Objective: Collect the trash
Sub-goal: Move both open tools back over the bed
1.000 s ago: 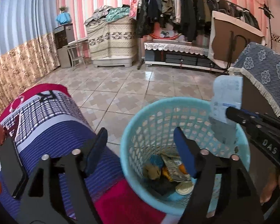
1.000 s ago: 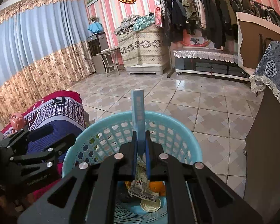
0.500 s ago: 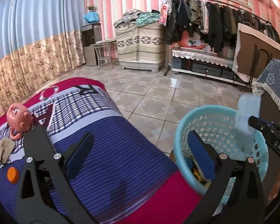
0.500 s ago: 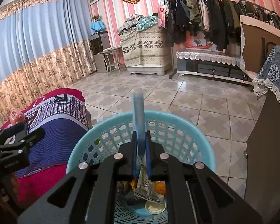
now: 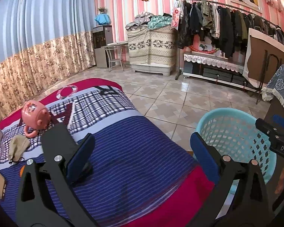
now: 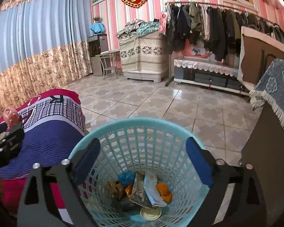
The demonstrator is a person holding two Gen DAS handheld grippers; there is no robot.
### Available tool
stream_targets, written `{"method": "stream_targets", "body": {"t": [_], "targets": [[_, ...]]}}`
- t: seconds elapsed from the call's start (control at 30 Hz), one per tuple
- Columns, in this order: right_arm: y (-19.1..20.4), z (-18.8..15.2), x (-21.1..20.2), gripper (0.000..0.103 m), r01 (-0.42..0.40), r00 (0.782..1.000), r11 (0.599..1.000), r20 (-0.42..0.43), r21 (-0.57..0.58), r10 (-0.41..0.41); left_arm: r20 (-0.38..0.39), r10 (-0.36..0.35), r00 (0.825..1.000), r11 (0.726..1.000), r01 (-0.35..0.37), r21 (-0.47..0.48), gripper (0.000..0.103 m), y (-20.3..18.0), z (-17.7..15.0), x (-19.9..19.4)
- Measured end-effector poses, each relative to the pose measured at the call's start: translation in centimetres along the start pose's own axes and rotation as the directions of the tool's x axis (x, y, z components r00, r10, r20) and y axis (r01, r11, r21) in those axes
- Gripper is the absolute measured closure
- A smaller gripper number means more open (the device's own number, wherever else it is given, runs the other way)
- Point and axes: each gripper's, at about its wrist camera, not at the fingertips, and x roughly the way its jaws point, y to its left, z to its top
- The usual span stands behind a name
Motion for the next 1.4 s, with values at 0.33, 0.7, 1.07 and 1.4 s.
{"method": "stream_targets", "body": {"t": [0.33, 0.7, 1.07, 1.4], "targets": [[1.3, 0.4, -1.1, 0.008, -0.016, 0.999, 0.999, 0.032, -0.031, 0.017, -0.005, 0.051, 0.999, 0.997, -0.051, -0.049, 0.006, 3.7, -0.4, -1.7], [4.4, 0.6, -2.0, 0.008, -0.05, 0.998, 0.997, 0.041, -0.067, 0.053, -0.02, 0.134, 0.991, 0.986, -0.135, -0.1, 0.006, 9.8, -1.9, -5.0], [9.2, -0.2, -2.6, 0.008, -0.098, 0.994, 0.987, 0.025, -0.131, 0.102, -0.026, 0.219, 0.975, 0.965, -0.221, -0.143, 0.006, 16.4, -3.5, -8.1], [11.8, -1.5, -2.8, 0.007, -0.138, 0.99, 0.983, -0.016, -0.122, 0.137, -0.059, 0.27, 0.961, 0.942, -0.276, -0.193, 0.006, 21.5, -5.6, -9.7]]}}
